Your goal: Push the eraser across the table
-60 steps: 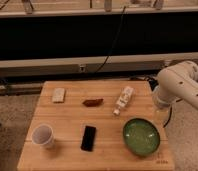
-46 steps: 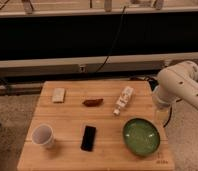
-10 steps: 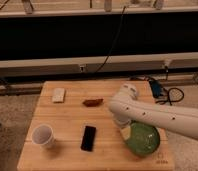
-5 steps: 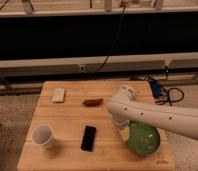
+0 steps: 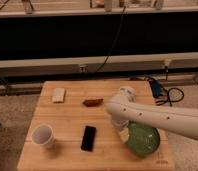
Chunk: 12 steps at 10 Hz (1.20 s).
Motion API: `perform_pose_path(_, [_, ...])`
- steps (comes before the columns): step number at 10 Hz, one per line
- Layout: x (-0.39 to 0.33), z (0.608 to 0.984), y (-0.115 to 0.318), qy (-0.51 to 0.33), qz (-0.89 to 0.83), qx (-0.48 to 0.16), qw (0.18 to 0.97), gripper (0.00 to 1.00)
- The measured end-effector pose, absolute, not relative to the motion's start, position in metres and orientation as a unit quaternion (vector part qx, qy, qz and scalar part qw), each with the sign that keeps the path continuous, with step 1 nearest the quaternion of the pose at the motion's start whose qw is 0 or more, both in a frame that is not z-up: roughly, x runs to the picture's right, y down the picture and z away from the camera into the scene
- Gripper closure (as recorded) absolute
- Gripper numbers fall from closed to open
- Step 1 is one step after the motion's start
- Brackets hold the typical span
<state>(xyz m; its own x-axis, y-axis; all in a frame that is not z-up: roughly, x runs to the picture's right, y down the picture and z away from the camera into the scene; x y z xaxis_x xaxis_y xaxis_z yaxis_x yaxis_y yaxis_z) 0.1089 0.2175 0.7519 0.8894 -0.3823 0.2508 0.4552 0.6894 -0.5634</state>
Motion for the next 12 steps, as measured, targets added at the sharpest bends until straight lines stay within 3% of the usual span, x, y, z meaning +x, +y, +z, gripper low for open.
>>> perform_pose_path(10, [0.106, 0.763, 0.236, -0.072, -0.254, -0.334, 0.905, 0.20])
perform_pose_path(12, [0.105, 0.766, 0.238, -0.076, -0.259, -0.335, 0.903, 0.25])
